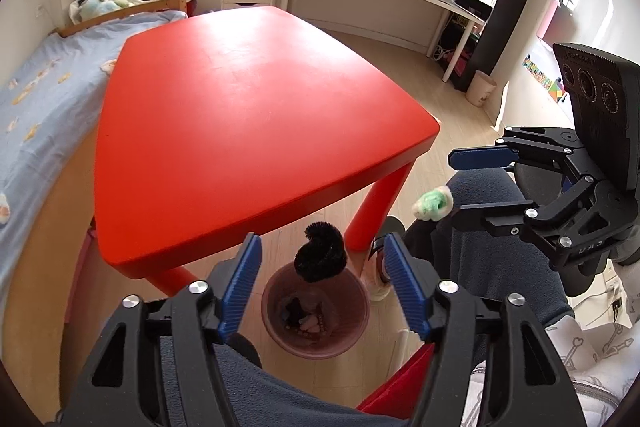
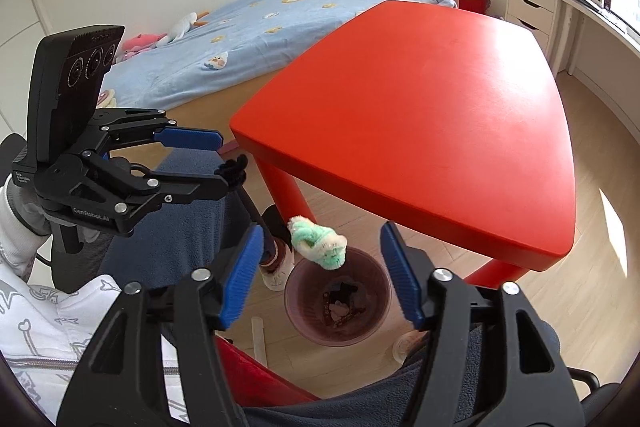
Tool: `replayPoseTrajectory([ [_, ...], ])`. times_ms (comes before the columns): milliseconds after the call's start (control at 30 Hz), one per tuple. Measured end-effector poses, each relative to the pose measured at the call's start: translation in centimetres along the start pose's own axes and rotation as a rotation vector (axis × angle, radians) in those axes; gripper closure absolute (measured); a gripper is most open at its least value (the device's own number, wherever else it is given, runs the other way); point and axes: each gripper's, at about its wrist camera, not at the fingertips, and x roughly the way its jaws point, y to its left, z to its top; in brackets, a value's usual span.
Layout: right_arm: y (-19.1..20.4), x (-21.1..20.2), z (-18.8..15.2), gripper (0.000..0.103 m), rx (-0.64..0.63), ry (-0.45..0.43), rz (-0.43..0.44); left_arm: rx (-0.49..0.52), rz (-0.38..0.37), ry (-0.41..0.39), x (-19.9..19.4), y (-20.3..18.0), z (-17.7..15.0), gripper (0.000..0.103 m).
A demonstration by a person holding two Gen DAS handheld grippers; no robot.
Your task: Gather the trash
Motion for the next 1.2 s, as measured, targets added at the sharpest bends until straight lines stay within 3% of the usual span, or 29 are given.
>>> replayPoseTrajectory([
  [100, -0.5, 0.0, 0.0, 0.009, 0.025, -0.002, -0.016, -0.025, 0.017, -0.005, -0.1, 0.5, 0.0, 0.010],
  [233, -0.9, 0.2, -0.1, 0.003, 0.050, 0.002, -0.030, -0.039, 0.029, -0.005, -0.1, 0.8, -0.1, 0.008],
  [867, -1.7, 0.9, 0.5, 0.003, 0.121, 0.028, -0.069, -0.087, 0.016, -0.016, -0.3, 1.8, 0.8, 0.008],
  [1200, -3.5, -0.3, 4.2, 0.003, 0.133, -0.054, -0.137, -0.065, 0.058, -0.082, -1.1, 3.3, 3.9, 0.008],
])
